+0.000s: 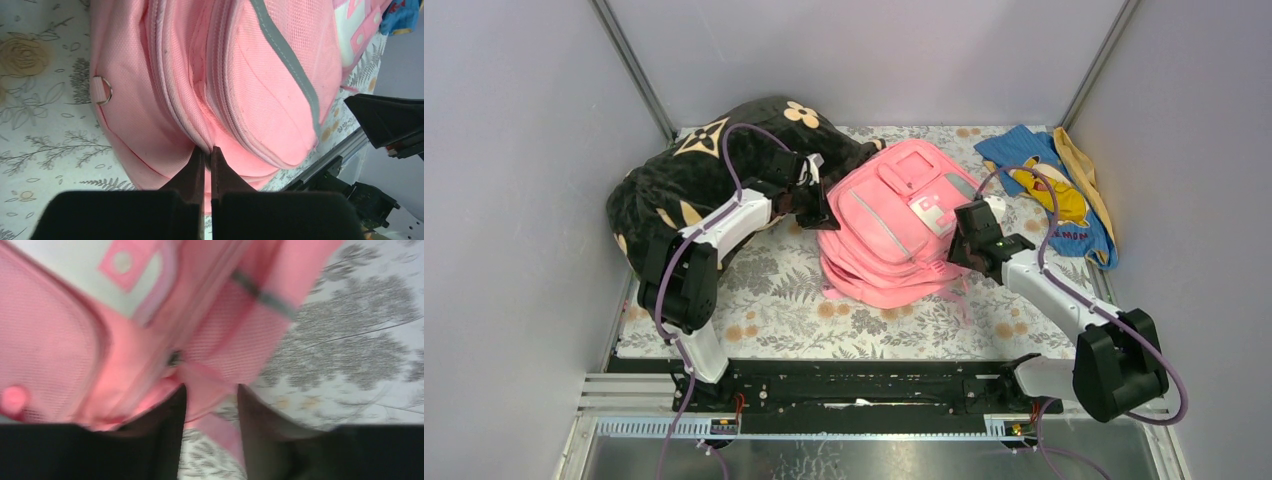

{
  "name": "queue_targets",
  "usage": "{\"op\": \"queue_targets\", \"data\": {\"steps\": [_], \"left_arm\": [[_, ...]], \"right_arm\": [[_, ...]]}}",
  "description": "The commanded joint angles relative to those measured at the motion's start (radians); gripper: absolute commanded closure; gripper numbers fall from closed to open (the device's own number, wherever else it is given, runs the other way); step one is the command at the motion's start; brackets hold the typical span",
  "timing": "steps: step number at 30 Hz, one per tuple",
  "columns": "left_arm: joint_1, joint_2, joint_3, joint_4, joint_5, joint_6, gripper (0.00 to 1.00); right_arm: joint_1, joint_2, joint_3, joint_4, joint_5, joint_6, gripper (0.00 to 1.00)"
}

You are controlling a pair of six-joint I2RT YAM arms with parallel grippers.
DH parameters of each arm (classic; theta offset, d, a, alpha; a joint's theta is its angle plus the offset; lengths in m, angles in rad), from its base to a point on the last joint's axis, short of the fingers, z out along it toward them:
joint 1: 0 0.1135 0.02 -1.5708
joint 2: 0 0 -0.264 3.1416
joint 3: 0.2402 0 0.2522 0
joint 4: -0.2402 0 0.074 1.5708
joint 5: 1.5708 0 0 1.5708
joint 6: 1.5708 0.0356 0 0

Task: Pack the student bag
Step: Zip the student bag at the center of the board.

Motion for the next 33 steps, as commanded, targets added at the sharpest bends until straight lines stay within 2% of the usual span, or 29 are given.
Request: {"op": "queue_targets", "data": {"steps": [1, 2, 3, 7, 10, 13, 15, 17, 18, 19, 20, 21, 24, 27, 30, 33], "left_arm": [[0.022, -0.026, 0.001, -0.019, -0.011, 0.014, 1.00], [-0.006, -0.025, -0.003, -0.012, -0.015, 0.005, 1.00], [-0.032, -0.023, -0.002, -0.006, -0.022, -0.005, 1.00], [-0.145, -0.001, 0.015, 0.020, -0.040, -0.055, 1.00], [-0.226, 0.005, 0.012, 0.064, -0.067, -0.131, 1.00], [-0.350, -0.005, 0.006, 0.116, -0.160, -0.241, 1.00], [-0.443, -0.046, -0.060, 0.245, -0.211, -0.355, 1.00], [-0.515, -0.057, -0.098, 0.396, -0.162, -0.416, 1.00], [-0.537, -0.044, -0.073, 0.419, -0.096, -0.406, 0.73], [-0.549, -0.022, -0.029, 0.386, -0.071, -0.374, 0.55], [-0.557, -0.002, 0.032, 0.316, -0.048, -0.326, 0.45], [-0.558, 0.008, 0.078, 0.244, -0.048, -0.278, 0.40], [-0.545, -0.033, 0.127, 0.124, -0.126, -0.146, 0.33], [-0.457, -0.091, 0.092, 0.110, -0.156, -0.121, 0.30], [-0.290, -0.092, 0.042, 0.106, -0.129, -0.155, 0.33], [-0.218, -0.074, 0.031, 0.078, -0.195, -0.126, 0.35]], "right_arm": [[-0.065, -0.073, 0.038, -0.090, 0.156, -0.002, 0.30], [-0.093, -0.080, 0.024, -0.093, 0.134, 0.007, 0.25], [-0.132, -0.083, 0.003, -0.082, 0.100, 0.015, 0.26], [-0.281, -0.048, -0.075, -0.053, -0.052, 0.065, 0.38], [-0.303, -0.034, -0.094, -0.033, -0.101, 0.089, 0.43], [-0.307, -0.028, -0.075, -0.020, -0.113, 0.075, 0.39], [-0.313, 0.013, -0.039, -0.011, -0.149, 0.034, 0.35], [-0.315, 0.083, 0.005, -0.006, -0.183, 0.003, 0.33], [-0.314, 0.128, 0.019, 0.014, -0.198, -0.002, 0.36], [-0.315, 0.157, 0.026, 0.028, -0.211, -0.004, 0.36], [-0.315, 0.183, 0.042, 0.042, -0.225, -0.006, 0.37], [-0.316, 0.203, 0.055, 0.053, -0.232, -0.003, 0.37], [-0.317, 0.265, 0.139, 0.056, -0.223, -0.035, 0.31], [-0.317, 0.272, 0.246, -0.010, -0.183, -0.068, 0.22], [-0.318, 0.178, 0.259, 0.014, -0.220, -0.072, 0.17], [-0.315, 0.101, 0.257, 0.006, -0.290, -0.062, 0.16]]}}
